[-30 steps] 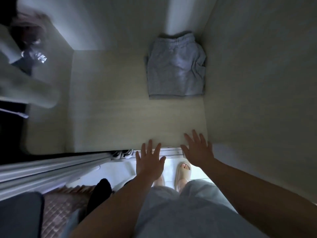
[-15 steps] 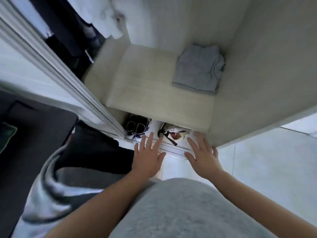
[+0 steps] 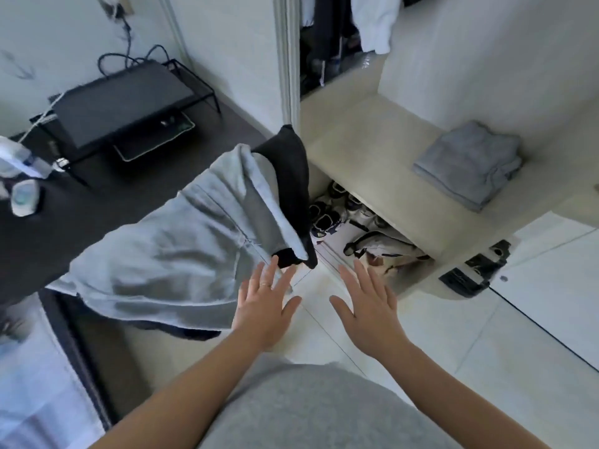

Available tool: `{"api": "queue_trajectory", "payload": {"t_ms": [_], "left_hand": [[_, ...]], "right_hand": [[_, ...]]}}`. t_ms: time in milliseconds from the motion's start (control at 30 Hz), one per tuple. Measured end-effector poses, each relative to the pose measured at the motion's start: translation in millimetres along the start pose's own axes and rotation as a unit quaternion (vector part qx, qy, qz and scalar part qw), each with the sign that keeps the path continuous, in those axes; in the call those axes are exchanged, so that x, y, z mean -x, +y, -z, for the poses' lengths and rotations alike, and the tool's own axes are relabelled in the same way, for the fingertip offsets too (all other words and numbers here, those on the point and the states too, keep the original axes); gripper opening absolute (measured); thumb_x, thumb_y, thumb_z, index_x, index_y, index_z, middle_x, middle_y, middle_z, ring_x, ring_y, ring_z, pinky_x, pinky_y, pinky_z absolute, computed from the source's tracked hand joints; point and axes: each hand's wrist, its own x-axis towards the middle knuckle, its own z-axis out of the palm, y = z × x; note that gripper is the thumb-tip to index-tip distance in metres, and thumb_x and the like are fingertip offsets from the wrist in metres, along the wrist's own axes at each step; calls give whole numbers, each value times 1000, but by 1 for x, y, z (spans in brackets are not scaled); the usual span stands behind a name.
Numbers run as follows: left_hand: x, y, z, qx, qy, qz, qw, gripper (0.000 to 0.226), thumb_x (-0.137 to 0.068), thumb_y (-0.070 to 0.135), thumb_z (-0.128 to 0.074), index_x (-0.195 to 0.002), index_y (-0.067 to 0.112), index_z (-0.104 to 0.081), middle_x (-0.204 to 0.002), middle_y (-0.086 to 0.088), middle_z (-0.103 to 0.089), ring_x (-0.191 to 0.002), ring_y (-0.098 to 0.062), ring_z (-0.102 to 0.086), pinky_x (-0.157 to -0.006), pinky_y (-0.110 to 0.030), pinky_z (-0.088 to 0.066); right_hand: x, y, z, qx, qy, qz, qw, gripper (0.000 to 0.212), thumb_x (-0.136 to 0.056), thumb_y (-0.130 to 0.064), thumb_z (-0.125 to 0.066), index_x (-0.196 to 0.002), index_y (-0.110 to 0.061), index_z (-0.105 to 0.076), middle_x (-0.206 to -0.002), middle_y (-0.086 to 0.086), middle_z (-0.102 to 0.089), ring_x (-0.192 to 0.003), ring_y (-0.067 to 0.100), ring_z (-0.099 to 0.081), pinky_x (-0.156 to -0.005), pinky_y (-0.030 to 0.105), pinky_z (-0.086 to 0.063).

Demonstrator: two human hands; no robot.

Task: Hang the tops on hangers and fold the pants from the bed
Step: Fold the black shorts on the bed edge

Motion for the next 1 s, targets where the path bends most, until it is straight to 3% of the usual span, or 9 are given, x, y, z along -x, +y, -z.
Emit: {"api": "queue_trajectory", "payload": {"t_ms": [200, 333, 633, 767, 1000], "left_hand": [[94, -77, -4, 83, 67, 132, 986, 61, -101, 62, -25, -155, 49, -1, -168, 8, 10, -155, -22, 8, -123, -48, -6], [169, -136, -12, 108, 102, 215, 965, 62, -99, 64, -22, -156, 46, -5, -169, 5, 5, -155, -23, 6, -123, -47, -6], [372, -267, -40, 151, 156, 404, 889, 63, -100, 61, -29, -157, 47, -5, -169, 5, 4, -155, -25, 5, -123, -49, -5], [459, -299, -61, 169, 166, 484, 843, 63, -101, 64, -24, -157, 47, -4, -169, 7, 8, -155, -23, 7, -123, -49, -3], [573, -298, -97, 209, 186, 644, 712, 65, -99, 67, -23, -158, 46, -5, -169, 4, 5, -155, -25, 5, -123, -49, -5]], "right_hand": [[16, -90, -29, -20, -69, 131, 989, 62, -102, -57, -27, -157, -45, -3, -167, -15, 13, -153, 12, 15, -122, 46, 6], [33, -165, -59, -12, -116, 201, 973, 61, -103, -56, -30, -157, -45, -4, -167, -16, 9, -154, 12, 11, -123, 46, 3], [116, -352, -164, 87, -185, 376, 904, 63, -103, -58, -31, -158, -42, -7, -168, -10, 6, -155, 19, 1, -123, 50, -6], [159, -424, -212, 113, -224, 456, 854, 63, -102, -58, -30, -158, -42, -6, -168, -9, 6, -155, 21, 2, -122, 50, -5], [230, -519, -275, 169, -289, 580, 743, 63, -103, -56, -32, -159, -41, -7, -168, -11, 5, -155, 16, 4, -122, 46, -5]]}}
